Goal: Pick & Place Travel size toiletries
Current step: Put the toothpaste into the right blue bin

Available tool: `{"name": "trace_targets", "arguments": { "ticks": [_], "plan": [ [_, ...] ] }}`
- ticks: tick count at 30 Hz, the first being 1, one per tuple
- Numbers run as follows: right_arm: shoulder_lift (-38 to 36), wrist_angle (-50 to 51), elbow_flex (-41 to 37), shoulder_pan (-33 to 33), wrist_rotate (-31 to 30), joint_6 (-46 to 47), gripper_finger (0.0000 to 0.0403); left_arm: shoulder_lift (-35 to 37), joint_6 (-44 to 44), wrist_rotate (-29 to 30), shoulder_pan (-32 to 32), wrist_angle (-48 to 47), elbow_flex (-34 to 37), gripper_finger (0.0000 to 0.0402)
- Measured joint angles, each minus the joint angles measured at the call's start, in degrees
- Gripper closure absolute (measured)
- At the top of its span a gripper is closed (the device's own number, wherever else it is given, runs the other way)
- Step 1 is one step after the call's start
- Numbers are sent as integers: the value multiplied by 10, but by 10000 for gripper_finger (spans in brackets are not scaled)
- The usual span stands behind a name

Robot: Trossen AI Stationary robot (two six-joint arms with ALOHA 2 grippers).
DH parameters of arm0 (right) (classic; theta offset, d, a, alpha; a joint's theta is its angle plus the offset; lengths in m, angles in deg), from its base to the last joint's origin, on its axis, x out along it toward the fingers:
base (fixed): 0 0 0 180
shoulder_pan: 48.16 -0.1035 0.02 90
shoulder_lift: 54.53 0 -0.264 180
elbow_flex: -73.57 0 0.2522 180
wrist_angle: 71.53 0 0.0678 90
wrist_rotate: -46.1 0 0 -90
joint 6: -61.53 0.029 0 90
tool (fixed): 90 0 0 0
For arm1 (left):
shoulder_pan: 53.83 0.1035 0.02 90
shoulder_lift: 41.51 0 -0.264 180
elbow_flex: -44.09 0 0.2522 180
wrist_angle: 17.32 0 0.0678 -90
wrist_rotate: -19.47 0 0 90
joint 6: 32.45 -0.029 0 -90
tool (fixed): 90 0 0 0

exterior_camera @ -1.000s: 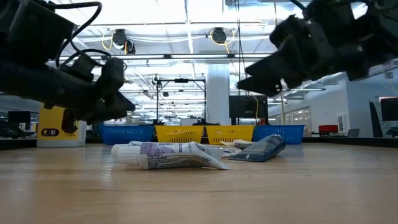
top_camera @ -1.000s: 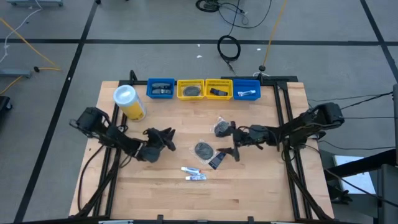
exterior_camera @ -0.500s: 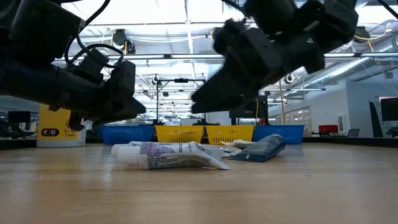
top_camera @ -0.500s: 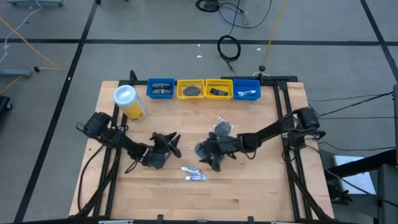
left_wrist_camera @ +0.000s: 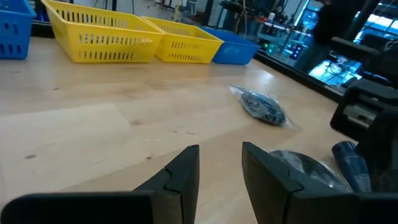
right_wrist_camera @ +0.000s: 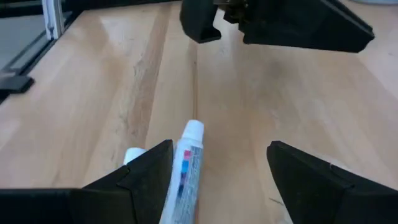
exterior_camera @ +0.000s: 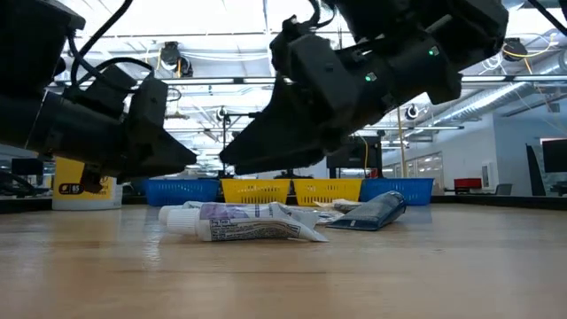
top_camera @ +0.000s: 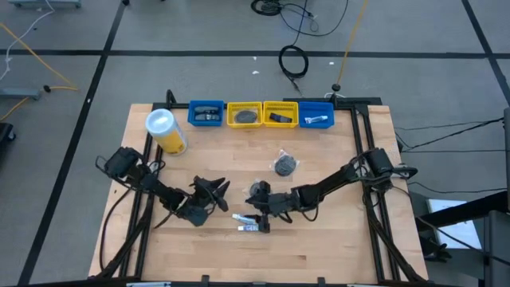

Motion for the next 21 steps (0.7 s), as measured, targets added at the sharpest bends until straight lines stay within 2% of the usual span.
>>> {"name": "trace_targets", "arguments": {
  "ticks": [9, 15, 21],
  "plan": [
    [77, 4, 69, -2, 32, 38, 172, 0, -14, -10, -31, -6, 0, 284],
    [83, 32, 72, -1, 31, 76, 217, 0, -17, -10, -47, -12, 0, 284],
    [82, 64, 72, -1, 30, 76, 257, 0, -26, -11, -61, -13, 0, 284]
  ]
}}
